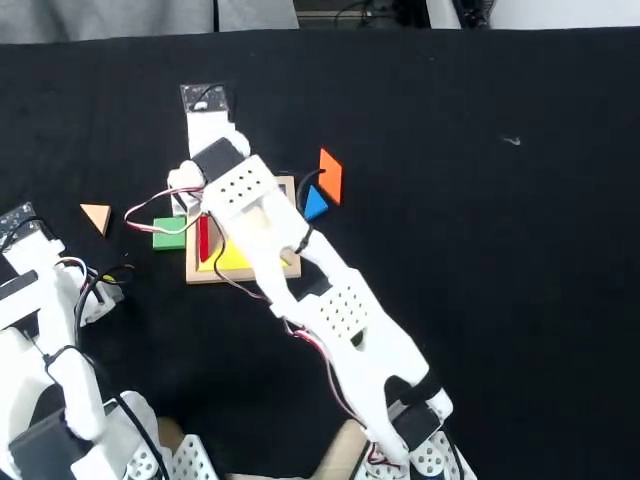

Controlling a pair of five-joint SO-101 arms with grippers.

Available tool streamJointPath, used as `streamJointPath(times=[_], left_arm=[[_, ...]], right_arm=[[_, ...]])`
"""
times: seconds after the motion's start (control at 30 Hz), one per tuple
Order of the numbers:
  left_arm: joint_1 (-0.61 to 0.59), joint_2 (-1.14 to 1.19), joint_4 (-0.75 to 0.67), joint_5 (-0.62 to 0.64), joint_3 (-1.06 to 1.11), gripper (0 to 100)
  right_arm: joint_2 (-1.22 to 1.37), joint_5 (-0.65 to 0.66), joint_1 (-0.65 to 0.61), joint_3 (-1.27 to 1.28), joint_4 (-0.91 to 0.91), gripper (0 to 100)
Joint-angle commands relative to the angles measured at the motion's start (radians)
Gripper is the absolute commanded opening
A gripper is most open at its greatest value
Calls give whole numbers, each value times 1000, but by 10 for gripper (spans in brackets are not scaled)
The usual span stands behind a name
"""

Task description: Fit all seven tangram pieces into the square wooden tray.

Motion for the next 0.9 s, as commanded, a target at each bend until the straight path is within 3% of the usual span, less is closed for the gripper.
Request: streamJointPath(times=[0.0, 0.23, 0.43, 0.7, 0.87], left_arm=[[-5, -26, -12, 11, -7, 242], [-5, -26, -12, 11, -7, 242], [-5, -28, -12, 11, -7, 242], [-5, -28, -12, 11, -7, 242], [-5, -28, -12, 12, -7, 242]], right_arm=[[-16, -5, -9, -61, 21, 243], [21, 84, 23, -65, 25, 177], [22, 103, 58, -105, 64, 175], [33, 229, 74, -162, 80, 170], [76, 316, 83, -140, -29, 5]])
